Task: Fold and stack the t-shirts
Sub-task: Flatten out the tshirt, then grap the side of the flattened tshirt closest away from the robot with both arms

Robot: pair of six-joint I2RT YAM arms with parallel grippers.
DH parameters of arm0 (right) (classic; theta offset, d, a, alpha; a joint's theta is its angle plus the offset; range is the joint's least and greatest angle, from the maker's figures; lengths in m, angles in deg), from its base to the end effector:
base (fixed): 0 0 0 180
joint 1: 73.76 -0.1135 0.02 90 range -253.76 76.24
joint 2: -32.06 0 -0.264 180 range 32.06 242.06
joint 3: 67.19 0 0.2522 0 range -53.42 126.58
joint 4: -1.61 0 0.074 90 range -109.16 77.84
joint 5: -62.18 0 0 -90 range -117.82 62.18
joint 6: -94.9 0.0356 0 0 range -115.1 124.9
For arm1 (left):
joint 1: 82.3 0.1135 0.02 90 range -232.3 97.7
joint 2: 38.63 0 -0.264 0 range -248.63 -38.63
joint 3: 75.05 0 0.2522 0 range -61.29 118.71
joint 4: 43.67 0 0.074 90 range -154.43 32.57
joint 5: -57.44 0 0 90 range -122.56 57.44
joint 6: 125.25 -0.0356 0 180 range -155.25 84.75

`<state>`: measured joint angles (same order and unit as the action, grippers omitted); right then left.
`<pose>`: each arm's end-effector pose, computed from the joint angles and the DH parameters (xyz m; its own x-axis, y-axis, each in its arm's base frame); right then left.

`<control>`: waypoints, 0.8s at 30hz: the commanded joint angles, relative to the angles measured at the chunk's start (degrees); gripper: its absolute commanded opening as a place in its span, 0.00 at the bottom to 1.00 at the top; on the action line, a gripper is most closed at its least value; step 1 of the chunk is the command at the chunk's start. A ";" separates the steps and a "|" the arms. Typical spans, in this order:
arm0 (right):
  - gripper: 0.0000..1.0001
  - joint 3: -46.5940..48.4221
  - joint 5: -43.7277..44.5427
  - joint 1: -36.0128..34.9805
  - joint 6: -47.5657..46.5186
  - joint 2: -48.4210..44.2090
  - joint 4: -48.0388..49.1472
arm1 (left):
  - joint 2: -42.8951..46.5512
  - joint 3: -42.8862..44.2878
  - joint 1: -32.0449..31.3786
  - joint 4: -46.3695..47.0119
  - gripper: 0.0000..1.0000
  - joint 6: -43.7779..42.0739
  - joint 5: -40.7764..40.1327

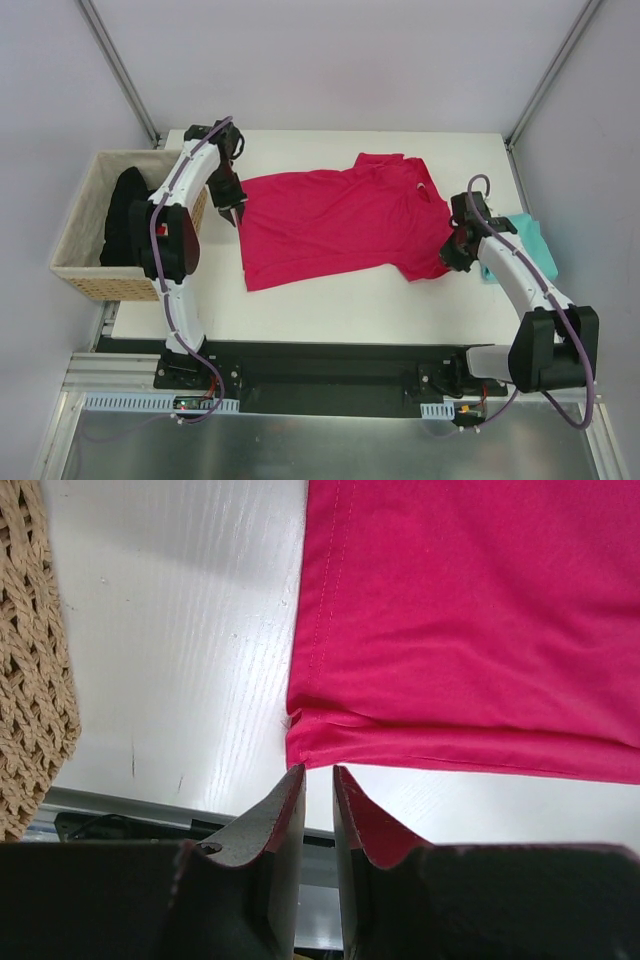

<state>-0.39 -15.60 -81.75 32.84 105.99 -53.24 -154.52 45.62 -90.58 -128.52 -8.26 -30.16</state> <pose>0.2469 0.0270 0.2398 -0.7898 0.3516 -0.5026 0.3766 0.9247 0.0550 0.4011 -0.0599 0.2641 -0.9371 -0.3218 -0.1349 -0.3078 0.9445 -0.1150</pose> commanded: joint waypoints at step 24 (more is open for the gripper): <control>0.23 -5.57 9.13 1.49 -5.44 1.13 -0.76 | 5.95 -3.47 0.01 -0.10 0.17 0.62 -0.11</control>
<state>-4.28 -7.49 -80.63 27.12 109.58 -54.46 -150.57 40.94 -90.58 -127.12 -8.22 -30.12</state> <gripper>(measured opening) 0.225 0.168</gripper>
